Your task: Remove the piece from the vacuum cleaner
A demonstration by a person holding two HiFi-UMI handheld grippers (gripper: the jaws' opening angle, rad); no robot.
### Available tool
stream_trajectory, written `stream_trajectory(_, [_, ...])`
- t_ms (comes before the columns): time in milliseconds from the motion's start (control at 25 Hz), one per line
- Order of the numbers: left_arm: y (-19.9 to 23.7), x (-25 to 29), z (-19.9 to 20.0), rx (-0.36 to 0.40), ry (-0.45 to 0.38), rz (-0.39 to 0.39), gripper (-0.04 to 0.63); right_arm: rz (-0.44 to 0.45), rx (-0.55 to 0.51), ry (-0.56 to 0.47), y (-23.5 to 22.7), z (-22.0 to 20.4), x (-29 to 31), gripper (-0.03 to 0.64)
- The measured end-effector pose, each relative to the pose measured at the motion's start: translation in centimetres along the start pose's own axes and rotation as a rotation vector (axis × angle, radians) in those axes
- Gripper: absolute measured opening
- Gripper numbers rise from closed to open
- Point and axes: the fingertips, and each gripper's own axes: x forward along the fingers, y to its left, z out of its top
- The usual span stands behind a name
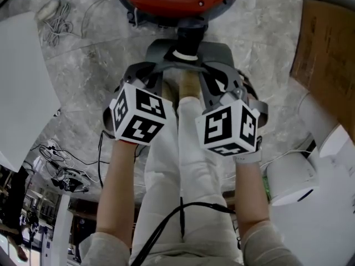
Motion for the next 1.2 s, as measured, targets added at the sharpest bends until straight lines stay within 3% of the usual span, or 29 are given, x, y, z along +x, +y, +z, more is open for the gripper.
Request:
stream_trajectory(440, [-1.2,-3.8,2.9,0.045,-0.088,0.036,0.032,0.047,0.17,-0.042,-0.2,-2.4,2.4,0.029])
stream_trajectory(600, [-0.5,-2.9,1.6,-0.007,-0.088,0.031,0.032,0.0,0.12,-0.052,-0.1,-1.6,1.1,0.028])
stream_trajectory(1000, [0.9,0.5,-0.4,0.011,-0.047,0.067,0.032,-0.085,-0.148,-0.018,1.2,1.1,-0.7,0.029])
stream_trajectory(1200, [-0.8,-1.3,0.0,0.049,-0.091,0.021,0.032,-0.052,-0.006,-0.039,0.3,-1.0,0.4,0.029])
